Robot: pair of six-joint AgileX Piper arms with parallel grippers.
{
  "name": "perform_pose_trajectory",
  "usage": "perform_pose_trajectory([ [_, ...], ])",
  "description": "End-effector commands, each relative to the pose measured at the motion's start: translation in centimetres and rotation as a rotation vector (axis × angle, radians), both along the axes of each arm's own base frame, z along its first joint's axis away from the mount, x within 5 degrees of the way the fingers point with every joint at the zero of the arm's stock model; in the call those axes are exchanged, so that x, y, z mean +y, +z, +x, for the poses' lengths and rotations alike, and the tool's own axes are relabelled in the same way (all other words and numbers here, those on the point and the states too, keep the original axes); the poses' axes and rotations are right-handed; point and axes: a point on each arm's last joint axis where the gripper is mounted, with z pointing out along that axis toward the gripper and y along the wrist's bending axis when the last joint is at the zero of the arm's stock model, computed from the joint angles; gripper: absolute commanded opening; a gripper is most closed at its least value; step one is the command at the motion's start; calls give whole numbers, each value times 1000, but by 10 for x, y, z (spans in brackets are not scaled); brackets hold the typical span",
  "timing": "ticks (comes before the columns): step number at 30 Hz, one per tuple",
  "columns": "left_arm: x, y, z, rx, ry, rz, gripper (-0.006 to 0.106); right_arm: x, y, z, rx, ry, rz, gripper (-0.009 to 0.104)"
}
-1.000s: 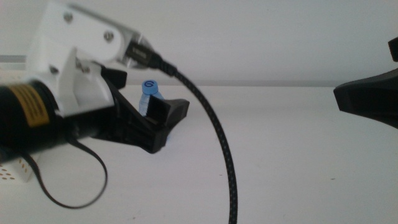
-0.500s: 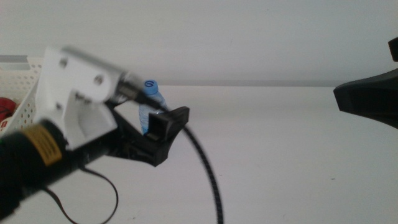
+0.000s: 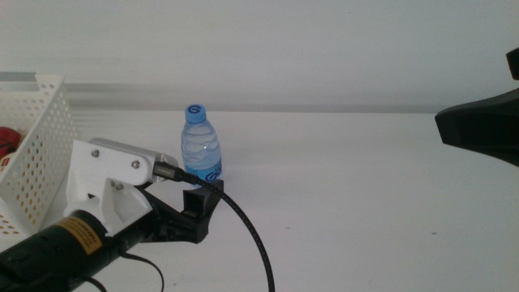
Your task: Use arms to grab the bottles and put them into the dustbin to the left of the table.
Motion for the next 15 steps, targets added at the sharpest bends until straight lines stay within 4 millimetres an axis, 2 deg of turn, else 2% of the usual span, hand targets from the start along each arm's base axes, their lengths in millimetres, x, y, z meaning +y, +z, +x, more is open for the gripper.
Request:
perform_pose_trajectory([
  [1, 3, -7, 5, 19, 34, 0, 94, 1, 1, 0, -8, 7, -1, 90],
  [9, 7, -27, 24, 20, 96, 18, 94, 1, 1, 0, -8, 7, -1, 90],
  [15, 9, -46, 42, -58, 107, 36, 94, 1, 1, 0, -8, 7, -1, 90],
])
